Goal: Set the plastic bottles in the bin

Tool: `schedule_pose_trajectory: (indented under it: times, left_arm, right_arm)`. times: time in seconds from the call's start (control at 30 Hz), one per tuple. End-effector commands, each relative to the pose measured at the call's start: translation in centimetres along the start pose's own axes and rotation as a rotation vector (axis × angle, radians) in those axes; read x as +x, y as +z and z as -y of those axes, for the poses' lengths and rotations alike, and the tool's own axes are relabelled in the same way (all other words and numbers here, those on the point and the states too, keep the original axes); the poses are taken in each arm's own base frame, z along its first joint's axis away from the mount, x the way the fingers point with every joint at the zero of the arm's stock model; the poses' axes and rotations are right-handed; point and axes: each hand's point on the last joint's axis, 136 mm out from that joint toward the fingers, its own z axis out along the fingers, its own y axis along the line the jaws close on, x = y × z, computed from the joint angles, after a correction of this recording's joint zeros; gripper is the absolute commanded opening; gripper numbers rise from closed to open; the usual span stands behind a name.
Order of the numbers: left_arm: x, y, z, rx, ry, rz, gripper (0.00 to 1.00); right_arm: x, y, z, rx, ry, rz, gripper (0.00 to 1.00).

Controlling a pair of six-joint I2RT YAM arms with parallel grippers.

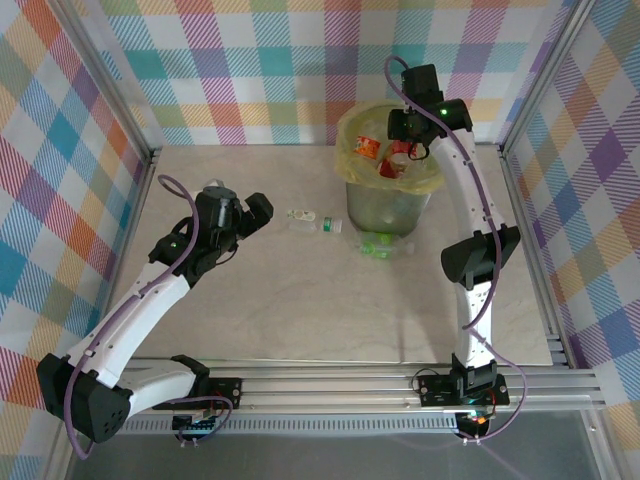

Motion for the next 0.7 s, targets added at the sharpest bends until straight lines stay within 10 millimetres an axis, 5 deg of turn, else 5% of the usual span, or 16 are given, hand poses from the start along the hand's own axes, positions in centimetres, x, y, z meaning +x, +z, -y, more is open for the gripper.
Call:
schedule_pose_trajectory:
  times: [0.0, 0.4, 0.67]
  left_arm:
    - [-0.2, 0.1, -0.7, -0.021, 0.004, 0.011, 1.00]
    - [-0.2, 0.1, -0.8, -0.024, 0.007, 0.013, 1.00]
    - [-0.3, 0.2, -0.6, -0.019, 0.007, 0.010, 1.00]
  right_arm:
    - [-0.2, -1.7, -1.0, -0.084, -0.076, 0.010, 0.47]
    - [2.7, -0.5, -2.6, -0.173, -0.054, -0.117, 0.59]
    - [0.6, -5.3, -3.0, -0.242, -0.007, -0.040, 0.77]
